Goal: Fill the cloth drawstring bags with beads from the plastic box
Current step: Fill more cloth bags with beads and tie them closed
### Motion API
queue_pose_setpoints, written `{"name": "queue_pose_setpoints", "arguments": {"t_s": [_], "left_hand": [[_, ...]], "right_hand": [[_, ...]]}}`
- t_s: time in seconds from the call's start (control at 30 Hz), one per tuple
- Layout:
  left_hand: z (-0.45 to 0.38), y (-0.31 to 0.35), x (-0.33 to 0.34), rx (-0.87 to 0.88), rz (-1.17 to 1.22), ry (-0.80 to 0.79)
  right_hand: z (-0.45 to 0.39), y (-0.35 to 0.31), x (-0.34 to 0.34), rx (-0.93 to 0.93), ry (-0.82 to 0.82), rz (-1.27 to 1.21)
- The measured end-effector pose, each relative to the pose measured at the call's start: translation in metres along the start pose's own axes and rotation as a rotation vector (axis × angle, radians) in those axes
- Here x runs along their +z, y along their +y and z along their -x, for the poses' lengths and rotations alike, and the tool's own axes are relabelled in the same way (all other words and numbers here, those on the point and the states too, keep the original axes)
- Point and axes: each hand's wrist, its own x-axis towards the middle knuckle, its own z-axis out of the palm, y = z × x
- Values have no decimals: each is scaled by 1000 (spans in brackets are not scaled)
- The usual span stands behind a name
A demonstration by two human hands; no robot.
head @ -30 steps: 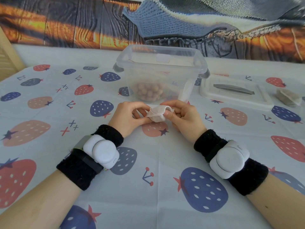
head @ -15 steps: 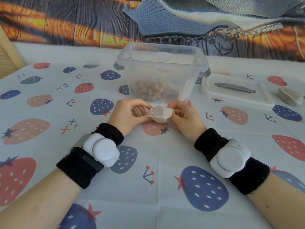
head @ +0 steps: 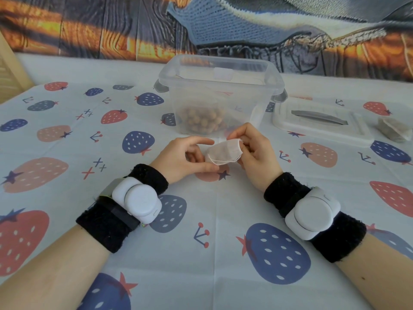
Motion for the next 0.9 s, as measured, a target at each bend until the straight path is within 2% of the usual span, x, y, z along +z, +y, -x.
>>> {"name": "queue_pose_setpoints", "arguments": {"t_s": [0.13, 0.3, 0.43, 0.7, 0.83, 0.9], "left_hand": [[0, -1, 0, 25, -33, -7], [-2, -8, -2, 116, -218, 116], [0, -6, -1, 135, -192, 121], [0, 0, 0, 94, -57, 14], [1, -2, -1, 93, -65, 16], [1, -3, -1, 94, -55, 20]], "right_hand": [[2, -6, 1, -29, -74, -32], [2, -9, 2, -23, -78, -31], [3, -8, 2, -26, -61, -3], [1, -8, 1, -89, 61, 45], [1, -10, 1, -46, 70, 26], [-1, -11, -2, 40, 82, -74]]}}
